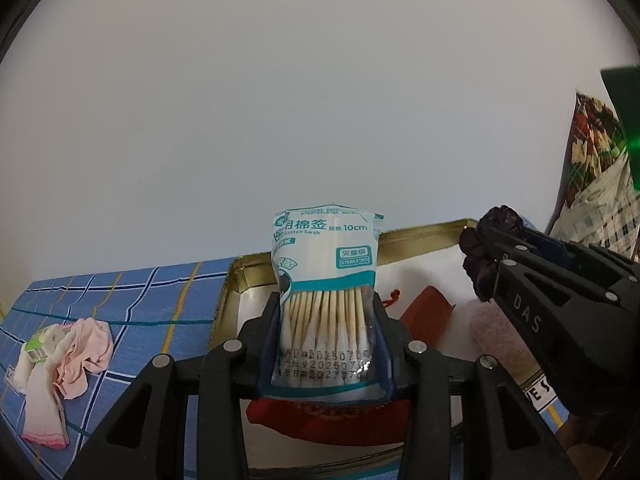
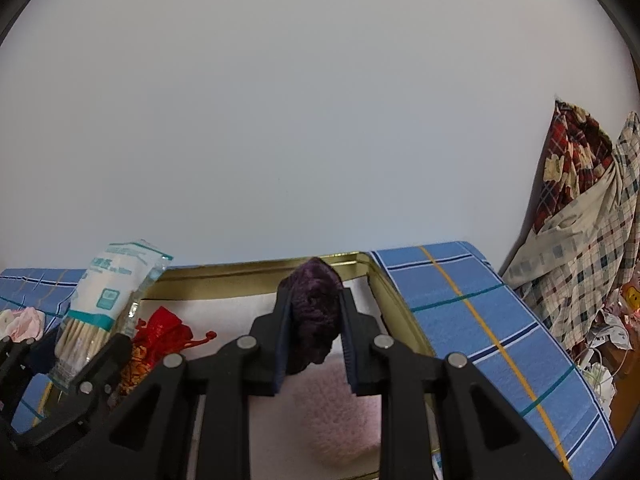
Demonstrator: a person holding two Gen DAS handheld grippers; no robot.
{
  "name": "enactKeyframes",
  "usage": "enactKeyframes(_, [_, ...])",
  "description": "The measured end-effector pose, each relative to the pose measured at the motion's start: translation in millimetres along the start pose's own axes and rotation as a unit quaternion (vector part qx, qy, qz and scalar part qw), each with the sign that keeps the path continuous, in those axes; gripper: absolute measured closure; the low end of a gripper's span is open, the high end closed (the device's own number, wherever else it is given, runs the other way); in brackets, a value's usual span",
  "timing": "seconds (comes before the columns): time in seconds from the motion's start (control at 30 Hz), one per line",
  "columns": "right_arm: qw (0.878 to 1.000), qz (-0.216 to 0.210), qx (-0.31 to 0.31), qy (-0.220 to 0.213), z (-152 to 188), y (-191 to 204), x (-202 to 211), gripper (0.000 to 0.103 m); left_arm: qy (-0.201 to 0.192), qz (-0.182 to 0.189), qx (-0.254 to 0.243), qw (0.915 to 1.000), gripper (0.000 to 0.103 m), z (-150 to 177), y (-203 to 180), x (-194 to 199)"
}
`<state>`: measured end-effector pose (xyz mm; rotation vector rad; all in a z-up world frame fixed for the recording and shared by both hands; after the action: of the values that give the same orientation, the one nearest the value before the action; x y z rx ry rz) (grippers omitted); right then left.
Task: Organize soft objects
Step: 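Lower the swab bag and scrunchie into the tin and open both tools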
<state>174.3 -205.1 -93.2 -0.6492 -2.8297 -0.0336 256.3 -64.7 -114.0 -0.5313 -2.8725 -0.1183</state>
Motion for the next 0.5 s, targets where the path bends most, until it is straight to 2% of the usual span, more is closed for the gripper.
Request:
enactKeyframes(0.1, [1.0,0.001,0.005,0.014,4.2,1.4,-5.9,0.08,0.02,-0.002,-0.001,0.9998,0.06,3.0,-0.2,-5.3])
enactKeyframes(0.5, [0.999,-0.002,0.012,0.051,19.1,5.8,-20.3,0.08,0.045,-0.018,-0.006,0.9988,0.06,1.4,-7.0,-22.2])
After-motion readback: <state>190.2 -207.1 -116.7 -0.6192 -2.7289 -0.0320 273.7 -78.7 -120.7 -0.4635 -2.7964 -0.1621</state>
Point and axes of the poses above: each gripper's, at about its wrist camera, not at the fingertips, and x roughly against the way its jaws point, y to its left, z to its underside, the point moved 2 cm from there along -x, roughly the way its jaws point, and after that the axes turned 15 degrees about -y, right-handed, at the moved point
